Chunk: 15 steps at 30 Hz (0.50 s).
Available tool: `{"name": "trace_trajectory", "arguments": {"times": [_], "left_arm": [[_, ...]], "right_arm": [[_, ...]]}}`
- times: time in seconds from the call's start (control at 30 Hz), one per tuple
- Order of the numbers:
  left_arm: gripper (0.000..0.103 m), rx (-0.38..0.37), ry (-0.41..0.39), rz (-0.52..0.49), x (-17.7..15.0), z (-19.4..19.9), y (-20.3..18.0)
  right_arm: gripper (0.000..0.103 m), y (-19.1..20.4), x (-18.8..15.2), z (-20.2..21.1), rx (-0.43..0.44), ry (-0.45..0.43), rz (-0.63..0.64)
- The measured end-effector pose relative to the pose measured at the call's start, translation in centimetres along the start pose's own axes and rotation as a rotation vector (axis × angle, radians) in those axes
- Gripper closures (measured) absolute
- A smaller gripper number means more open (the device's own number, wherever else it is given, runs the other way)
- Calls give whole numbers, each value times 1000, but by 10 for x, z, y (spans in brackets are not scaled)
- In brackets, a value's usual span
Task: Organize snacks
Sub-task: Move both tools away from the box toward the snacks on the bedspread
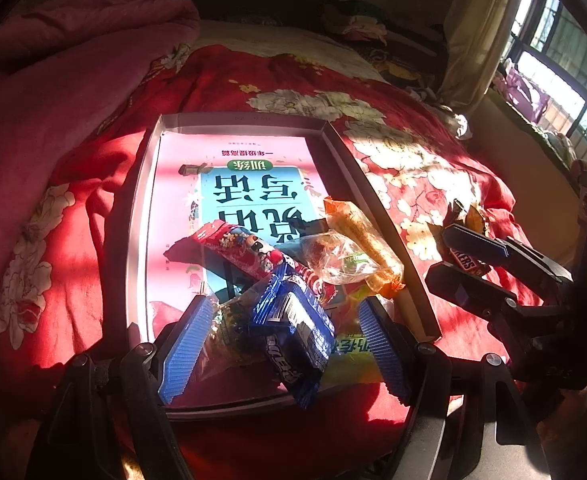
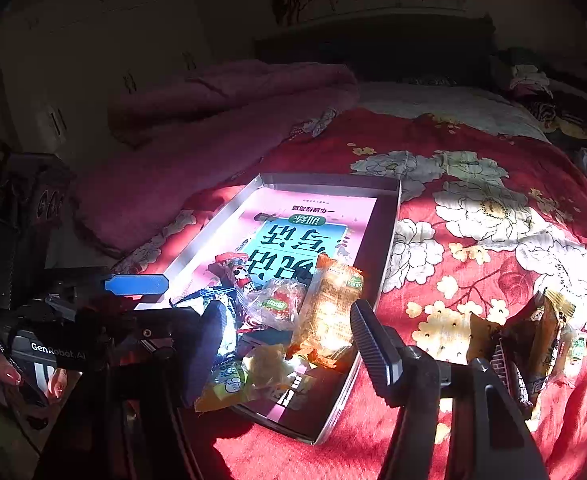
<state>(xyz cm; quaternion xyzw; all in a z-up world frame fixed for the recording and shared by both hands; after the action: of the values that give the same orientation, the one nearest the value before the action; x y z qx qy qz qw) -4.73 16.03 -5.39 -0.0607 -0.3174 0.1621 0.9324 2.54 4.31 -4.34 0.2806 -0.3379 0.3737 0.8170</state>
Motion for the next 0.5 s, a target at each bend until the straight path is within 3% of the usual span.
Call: {"name": "trace_trajectory", "arguments": {"times": [0.5], "left_arm": [[24, 4, -15, 8, 2, 9, -15]], "right_arm": [[33, -13, 2, 22, -31, -54, -5]]}}
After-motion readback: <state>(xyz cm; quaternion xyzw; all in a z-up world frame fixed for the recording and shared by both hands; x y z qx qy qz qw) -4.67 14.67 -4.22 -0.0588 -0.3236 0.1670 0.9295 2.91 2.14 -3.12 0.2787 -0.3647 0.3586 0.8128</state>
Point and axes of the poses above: each gripper's, at about its wrist camera, not at the fingertips, and z roughly against the way its jaws point, y to its left, x to its top, the point moved 3 cm from there along -z, roughly the way its jaws point, and after that the axes turned 1 degree about x, right-handed, at the moved point
